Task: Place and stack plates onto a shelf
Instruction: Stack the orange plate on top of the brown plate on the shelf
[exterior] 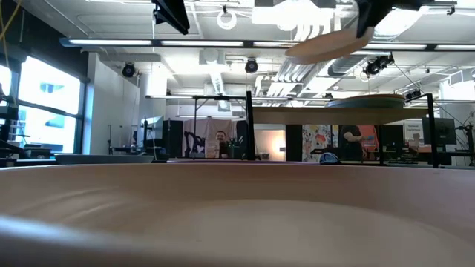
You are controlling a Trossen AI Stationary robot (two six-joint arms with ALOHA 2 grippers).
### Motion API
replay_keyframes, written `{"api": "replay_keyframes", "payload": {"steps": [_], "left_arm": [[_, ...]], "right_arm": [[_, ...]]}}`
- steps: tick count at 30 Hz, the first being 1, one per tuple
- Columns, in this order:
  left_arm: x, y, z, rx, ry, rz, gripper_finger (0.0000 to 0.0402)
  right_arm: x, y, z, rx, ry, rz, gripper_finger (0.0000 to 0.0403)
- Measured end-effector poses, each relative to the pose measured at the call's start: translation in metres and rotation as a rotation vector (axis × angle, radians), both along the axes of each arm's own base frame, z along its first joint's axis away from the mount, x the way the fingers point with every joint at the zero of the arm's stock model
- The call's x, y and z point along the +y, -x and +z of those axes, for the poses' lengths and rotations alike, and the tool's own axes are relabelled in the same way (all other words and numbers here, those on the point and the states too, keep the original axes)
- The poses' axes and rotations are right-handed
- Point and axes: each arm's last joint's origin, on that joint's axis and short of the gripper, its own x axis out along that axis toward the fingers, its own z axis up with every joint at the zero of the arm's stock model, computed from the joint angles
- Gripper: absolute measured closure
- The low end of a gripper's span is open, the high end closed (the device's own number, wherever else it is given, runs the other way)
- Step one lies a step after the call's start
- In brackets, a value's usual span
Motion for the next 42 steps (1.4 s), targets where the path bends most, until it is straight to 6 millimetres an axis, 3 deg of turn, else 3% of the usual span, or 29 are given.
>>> {"api": "replay_keyframes", "payload": {"steps": [13, 17, 27, 33, 42], "left_arm": [[0.000, 0.000, 0.000, 0.002, -0.017, -0.023, 0.0314], [0.001, -0.001, 0.001, -0.008, -0.024, -0.023, 0.0314], [0.001, -0.001, 0.001, -0.009, -0.021, -0.017, 0.0314], [0.001, -0.001, 0.001, -0.013, -0.021, -0.016, 0.0314], [0.001, -0.002, 0.002, -0.025, -0.025, -0.016, 0.0314]], "right_arm": [[0.008, 0.060, 0.013, -0.044, 0.078, -0.121, 0.0403], [0.013, 0.074, -0.005, -0.075, 0.090, -0.143, 0.0403], [0.025, 0.115, -0.043, -0.345, 0.159, -0.321, 0.0403], [0.023, 0.118, -0.068, -0.399, 0.122, -0.500, 0.0403], [0.006, 0.098, -0.100, -0.532, 0.105, -0.656, 0.0403]]}}
